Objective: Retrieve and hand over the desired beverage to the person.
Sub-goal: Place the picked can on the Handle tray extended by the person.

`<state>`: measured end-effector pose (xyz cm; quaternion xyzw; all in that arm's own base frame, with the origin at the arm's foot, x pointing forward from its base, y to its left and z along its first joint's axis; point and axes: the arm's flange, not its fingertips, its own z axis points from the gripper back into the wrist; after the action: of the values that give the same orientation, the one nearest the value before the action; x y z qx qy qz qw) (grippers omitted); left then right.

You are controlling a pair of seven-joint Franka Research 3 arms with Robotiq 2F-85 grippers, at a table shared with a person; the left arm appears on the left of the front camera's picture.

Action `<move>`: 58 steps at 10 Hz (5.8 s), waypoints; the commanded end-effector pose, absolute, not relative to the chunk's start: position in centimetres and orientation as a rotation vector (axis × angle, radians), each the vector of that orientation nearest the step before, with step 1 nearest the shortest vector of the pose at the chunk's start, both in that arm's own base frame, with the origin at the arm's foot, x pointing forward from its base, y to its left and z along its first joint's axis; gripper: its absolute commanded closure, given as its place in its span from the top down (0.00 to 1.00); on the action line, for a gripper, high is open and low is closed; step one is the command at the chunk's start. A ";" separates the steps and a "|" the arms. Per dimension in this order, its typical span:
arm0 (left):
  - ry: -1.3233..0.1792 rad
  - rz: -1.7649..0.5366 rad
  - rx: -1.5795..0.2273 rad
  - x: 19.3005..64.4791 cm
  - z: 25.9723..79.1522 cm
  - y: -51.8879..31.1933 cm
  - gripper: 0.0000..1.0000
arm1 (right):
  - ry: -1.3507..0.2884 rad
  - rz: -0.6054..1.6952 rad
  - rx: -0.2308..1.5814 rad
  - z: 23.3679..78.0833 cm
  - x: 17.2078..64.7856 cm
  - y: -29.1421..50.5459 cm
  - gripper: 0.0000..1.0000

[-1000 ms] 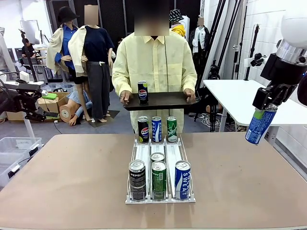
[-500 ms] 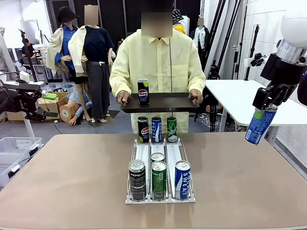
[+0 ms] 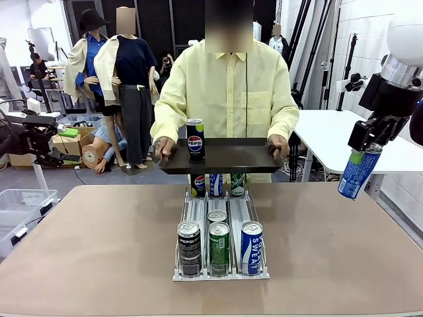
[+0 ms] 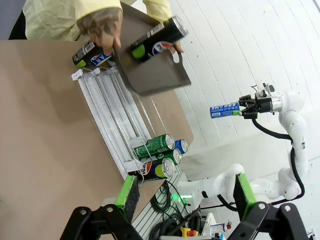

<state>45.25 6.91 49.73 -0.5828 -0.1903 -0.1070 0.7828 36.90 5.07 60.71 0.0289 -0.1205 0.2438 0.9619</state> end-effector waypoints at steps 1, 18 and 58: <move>-0.418 -0.228 -1.258 45.3 49.8 7.0 1.00 | -0.247 0.487 0.060 60.9 36.8 5.2 0.28; -0.418 -0.228 -1.258 45.3 49.8 7.0 1.00 | -0.250 0.618 0.031 68.8 48.6 18.1 0.28; -0.418 -0.228 -1.258 45.3 49.8 7.0 1.00 | -0.025 0.786 0.095 56.4 56.6 33.2 1.00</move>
<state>45.26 6.92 49.71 -0.5826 -0.1902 -0.1068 0.7830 56.27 33.47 55.81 0.0482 -0.0115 0.3798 0.9237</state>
